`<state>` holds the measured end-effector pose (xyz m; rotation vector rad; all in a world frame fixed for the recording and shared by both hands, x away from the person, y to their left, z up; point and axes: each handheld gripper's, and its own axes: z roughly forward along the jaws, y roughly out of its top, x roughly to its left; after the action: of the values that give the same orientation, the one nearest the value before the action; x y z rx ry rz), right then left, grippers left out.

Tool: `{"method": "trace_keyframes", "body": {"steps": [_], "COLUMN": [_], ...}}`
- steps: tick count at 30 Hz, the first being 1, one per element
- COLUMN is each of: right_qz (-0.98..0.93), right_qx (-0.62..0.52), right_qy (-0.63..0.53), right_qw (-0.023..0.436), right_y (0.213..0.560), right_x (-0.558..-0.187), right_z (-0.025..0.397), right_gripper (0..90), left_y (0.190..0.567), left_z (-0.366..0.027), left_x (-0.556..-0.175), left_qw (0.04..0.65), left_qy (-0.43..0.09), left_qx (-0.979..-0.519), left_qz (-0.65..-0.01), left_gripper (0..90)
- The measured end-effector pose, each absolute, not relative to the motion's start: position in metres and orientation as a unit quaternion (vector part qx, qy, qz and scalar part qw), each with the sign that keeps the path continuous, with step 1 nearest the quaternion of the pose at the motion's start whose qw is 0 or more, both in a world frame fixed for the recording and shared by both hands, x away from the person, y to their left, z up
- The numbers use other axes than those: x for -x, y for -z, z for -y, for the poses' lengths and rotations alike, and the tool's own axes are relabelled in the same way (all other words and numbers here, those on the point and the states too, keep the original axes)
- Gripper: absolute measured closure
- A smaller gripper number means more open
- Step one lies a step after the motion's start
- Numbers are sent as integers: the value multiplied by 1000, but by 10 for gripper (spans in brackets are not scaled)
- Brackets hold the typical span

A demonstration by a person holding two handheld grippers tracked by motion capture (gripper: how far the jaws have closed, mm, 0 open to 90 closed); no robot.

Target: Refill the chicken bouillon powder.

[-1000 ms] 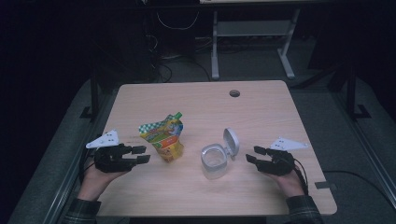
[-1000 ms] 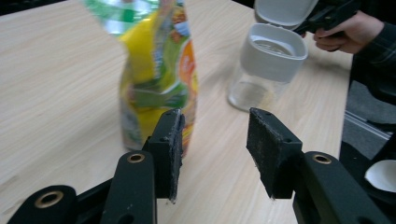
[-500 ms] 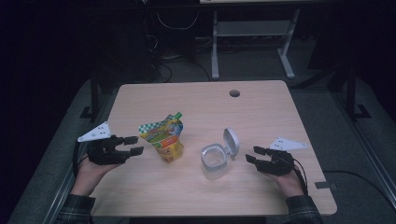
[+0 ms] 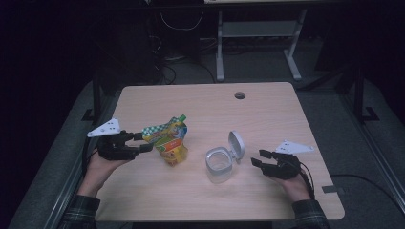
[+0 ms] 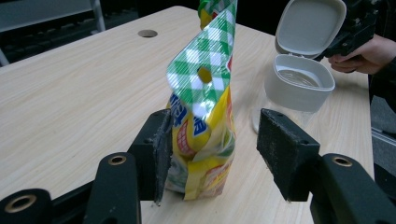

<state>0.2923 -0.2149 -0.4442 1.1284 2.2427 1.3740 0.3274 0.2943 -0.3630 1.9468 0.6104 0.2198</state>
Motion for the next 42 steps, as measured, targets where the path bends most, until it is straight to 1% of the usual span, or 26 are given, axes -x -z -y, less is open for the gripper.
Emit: {"method": "trace_keyframes", "body": {"steps": [4,10,12,17,20,22,28,33,42], "right_qz": [-775,-775,-774,-773,-773,-773,-773,-772,-772], "right_qx": [-391,-391,-392,-393,-394,-393,-394,-394,-394], "right_qy": [-476,-477,-477,-478,-478,-478,-478,-478,-478], "right_qw": [141,140,140,141,141,140,141,140,142], "right_y": [444,444,444,444,444,444,444,444,443], "right_x": [-292,-292,-292,-292,-292,-292,-292,-292,-289], "right_z": [215,216,216,217,217,217,217,217,218], "right_gripper": [480,480,480,480,480,480,480,480,479], "left_y": [363,366,367,367,367,367,362,358,356], "left_z": [-288,-282,-280,-278,-277,-276,-272,-268,-267], "left_x": [-333,-339,-340,-339,-339,-339,-340,-341,-345], "left_qw": [517,518,520,518,518,518,501,490,498], "left_qy": [-92,-93,-95,-100,-99,-100,-104,-102,-107], "left_qx": [-813,-813,-813,-816,-816,-817,-831,-838,-831], "left_qz": [-253,-249,-245,-236,-236,-233,-219,-219,-225], "left_gripper": [468,537,584,779,837,859,899,900,900]}}
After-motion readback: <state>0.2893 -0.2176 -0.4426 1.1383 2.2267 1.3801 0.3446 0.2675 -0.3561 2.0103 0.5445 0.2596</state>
